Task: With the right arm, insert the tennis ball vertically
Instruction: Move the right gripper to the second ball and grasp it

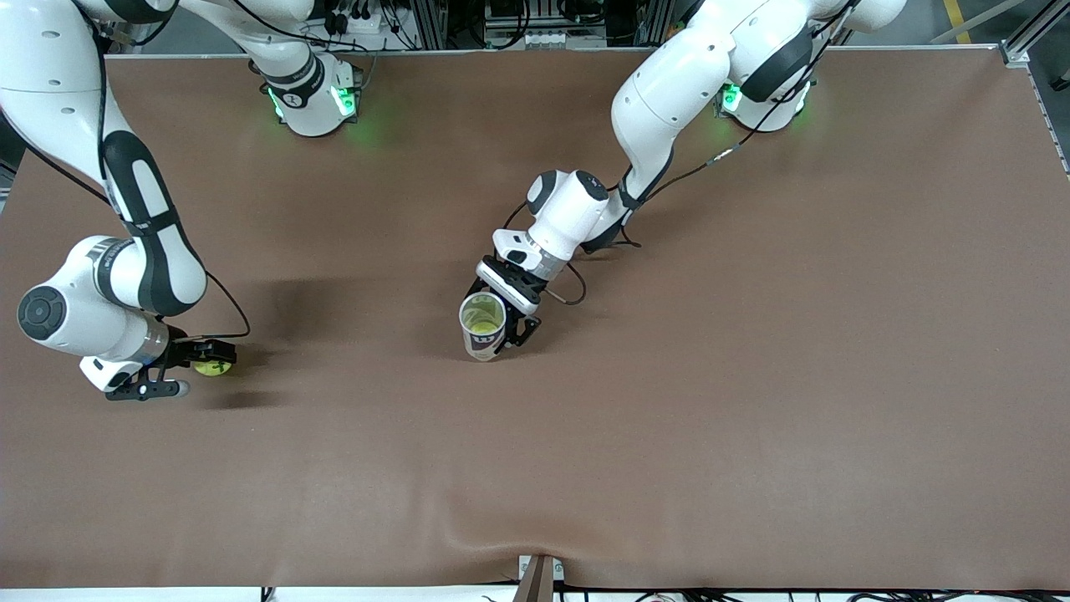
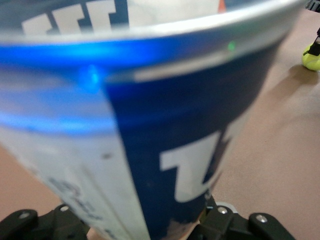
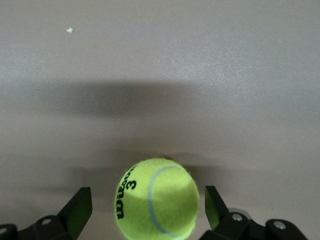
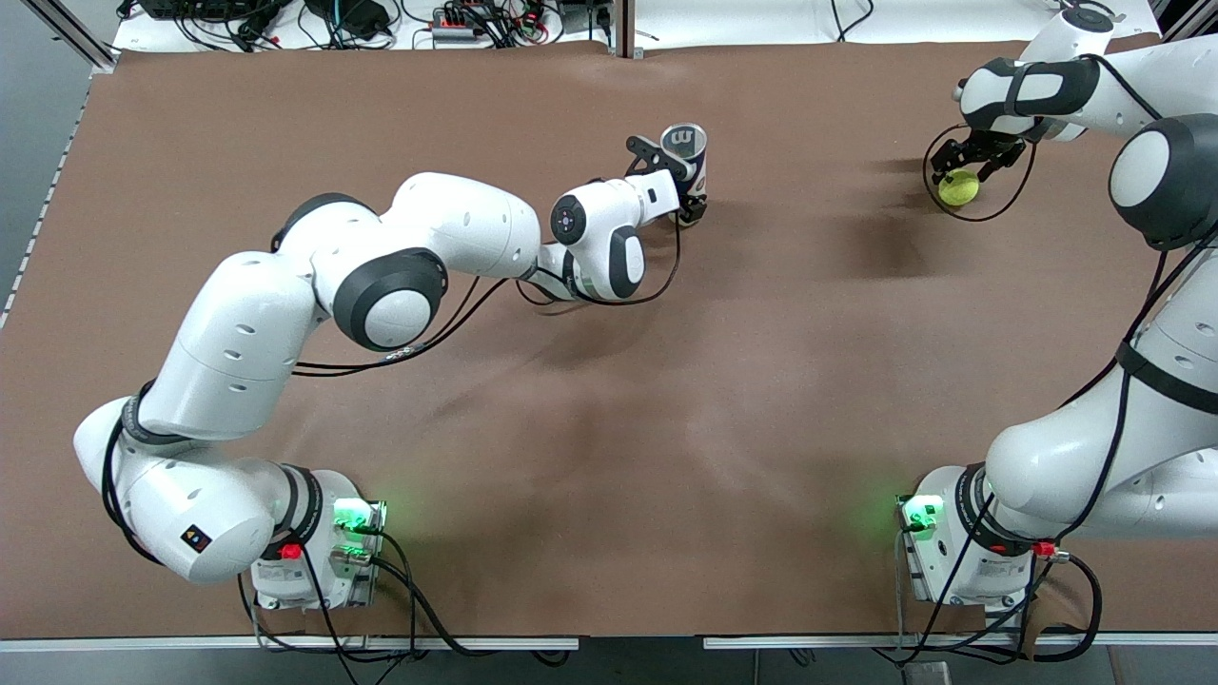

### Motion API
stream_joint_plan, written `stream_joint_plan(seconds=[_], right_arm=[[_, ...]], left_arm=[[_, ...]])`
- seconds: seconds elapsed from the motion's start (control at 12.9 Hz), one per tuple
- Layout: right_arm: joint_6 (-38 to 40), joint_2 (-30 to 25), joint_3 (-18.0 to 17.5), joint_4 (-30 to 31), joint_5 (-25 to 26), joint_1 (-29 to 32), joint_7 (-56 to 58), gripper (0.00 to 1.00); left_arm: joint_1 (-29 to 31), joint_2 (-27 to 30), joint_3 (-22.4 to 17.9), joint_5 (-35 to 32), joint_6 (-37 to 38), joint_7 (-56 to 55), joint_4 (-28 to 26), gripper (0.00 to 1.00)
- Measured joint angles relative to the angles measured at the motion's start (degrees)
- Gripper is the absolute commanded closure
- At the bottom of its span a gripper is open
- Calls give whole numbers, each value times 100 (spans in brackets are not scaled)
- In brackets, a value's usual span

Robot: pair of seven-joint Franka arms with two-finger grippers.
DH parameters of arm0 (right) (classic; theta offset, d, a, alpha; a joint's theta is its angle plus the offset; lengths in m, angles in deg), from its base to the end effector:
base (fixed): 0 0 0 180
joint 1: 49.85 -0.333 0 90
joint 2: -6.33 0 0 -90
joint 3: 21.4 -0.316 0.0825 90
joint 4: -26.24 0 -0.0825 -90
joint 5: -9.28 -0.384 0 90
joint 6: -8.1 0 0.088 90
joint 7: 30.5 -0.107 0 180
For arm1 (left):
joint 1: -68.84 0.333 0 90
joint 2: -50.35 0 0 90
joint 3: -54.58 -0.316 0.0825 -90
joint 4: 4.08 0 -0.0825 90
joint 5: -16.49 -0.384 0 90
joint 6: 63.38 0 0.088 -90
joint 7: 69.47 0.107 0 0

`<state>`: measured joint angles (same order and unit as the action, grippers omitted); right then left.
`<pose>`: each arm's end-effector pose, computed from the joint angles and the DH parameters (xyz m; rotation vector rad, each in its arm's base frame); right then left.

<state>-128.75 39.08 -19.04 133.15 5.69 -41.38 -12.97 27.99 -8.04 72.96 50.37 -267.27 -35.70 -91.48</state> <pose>0.6235 -0.1174 0.2039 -3.1081 -0.1185 0.0653 0.4757 -0.5414 0.1676 2.3504 -0.8104 1.1299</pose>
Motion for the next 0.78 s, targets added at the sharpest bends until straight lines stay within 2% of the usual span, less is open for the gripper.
stream_joint_plan(seconds=[0.08,0.16,0.23,0.31,0.39,0.47,0.62,0.78], right_arm=[[-22,27,0,5,0,0,10,21],[-30,44,-2,6,-1,0,16,43],[-34,50,-3,7,-1,0,21,60],[-36,49,-3,6,-1,0,28,81],[-36,49,-4,5,-1,0,30,95],[-27,31,-8,-2,-2,0,30,100],[140,-50,-32,-35,-2,0,31,100],[631,-351,-88,-128,-36,-21,6,100]], left_arm=[[0,0,0,0,0,0,0,19],[0,0,0,0,0,0,0,19],[0,0,0,0,0,0,2,19],[0,0,0,0,1,0,3,19],[-1,0,0,0,1,0,5,20],[1,0,-2,0,1,0,7,20],[5,0,-7,2,2,0,10,20],[6,-1,-9,10,3,0,13,20]])
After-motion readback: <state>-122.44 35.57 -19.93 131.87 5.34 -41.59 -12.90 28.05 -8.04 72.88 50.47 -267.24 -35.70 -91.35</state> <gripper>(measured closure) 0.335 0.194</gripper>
